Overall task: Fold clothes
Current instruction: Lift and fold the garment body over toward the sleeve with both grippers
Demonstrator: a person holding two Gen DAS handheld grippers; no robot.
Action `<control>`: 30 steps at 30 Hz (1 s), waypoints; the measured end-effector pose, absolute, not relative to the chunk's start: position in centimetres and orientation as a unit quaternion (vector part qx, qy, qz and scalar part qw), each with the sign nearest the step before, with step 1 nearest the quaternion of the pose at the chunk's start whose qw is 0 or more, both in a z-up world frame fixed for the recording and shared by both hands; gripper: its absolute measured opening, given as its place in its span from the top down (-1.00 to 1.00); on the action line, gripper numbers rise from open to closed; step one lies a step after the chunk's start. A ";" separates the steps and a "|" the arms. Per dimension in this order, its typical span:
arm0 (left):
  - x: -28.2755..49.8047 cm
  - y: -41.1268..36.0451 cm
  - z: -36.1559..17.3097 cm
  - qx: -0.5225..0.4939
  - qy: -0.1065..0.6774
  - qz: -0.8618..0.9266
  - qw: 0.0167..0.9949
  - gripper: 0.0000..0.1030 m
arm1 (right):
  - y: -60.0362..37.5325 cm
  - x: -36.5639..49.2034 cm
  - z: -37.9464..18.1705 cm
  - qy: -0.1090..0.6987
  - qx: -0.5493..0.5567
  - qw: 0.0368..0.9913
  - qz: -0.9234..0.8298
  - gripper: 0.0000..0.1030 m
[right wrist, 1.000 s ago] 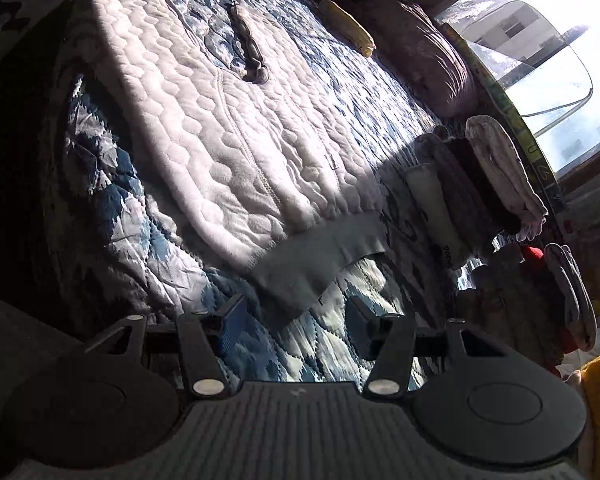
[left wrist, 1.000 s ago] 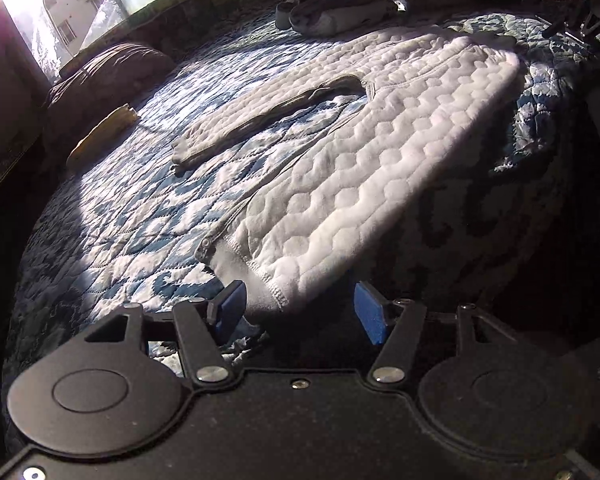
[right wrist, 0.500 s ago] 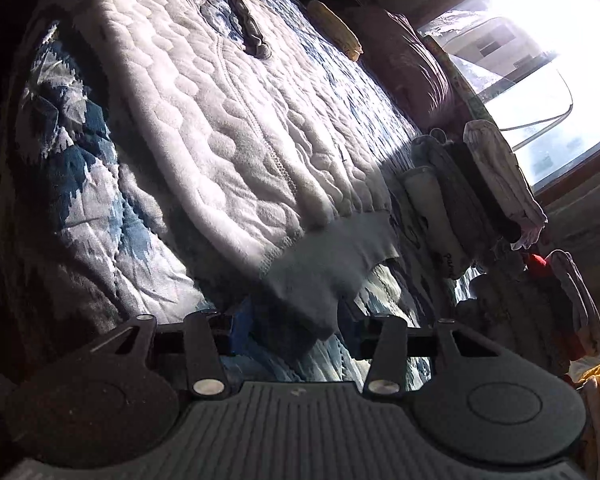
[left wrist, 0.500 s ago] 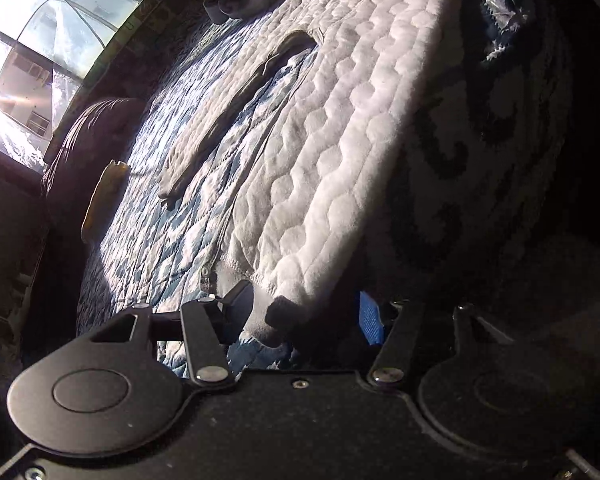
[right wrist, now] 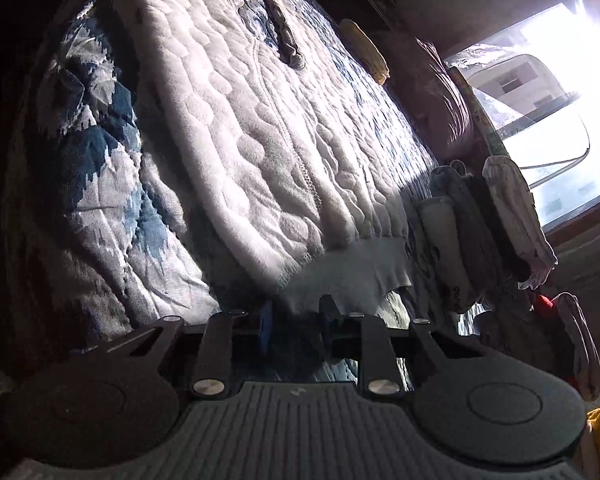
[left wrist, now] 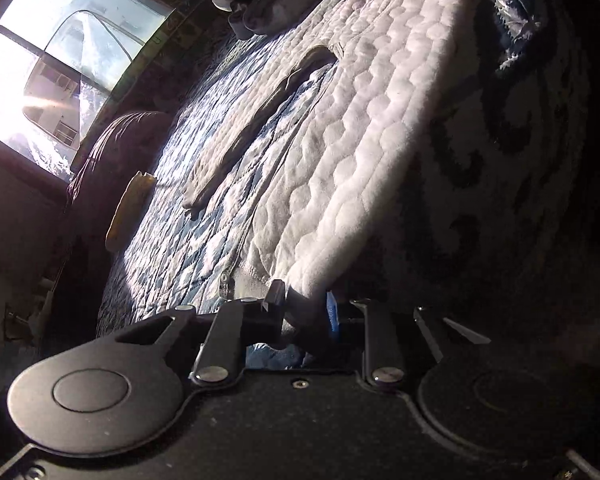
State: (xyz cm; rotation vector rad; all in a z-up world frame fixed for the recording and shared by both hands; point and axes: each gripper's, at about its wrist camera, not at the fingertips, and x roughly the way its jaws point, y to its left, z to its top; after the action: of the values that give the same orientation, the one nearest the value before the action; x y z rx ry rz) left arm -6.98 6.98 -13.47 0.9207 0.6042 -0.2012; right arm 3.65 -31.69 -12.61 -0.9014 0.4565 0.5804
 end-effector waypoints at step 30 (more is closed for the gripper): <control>15.8 11.6 -7.0 0.174 0.297 -0.030 0.939 0.88 | -32.2 20.8 -8.3 0.289 -0.187 0.916 0.208 0.94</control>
State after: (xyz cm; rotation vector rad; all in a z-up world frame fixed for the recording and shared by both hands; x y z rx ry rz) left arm 15.80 11.58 -7.00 0.3550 0.6056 -0.0618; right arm 20.82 -32.16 -8.34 -0.3848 0.5952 0.4273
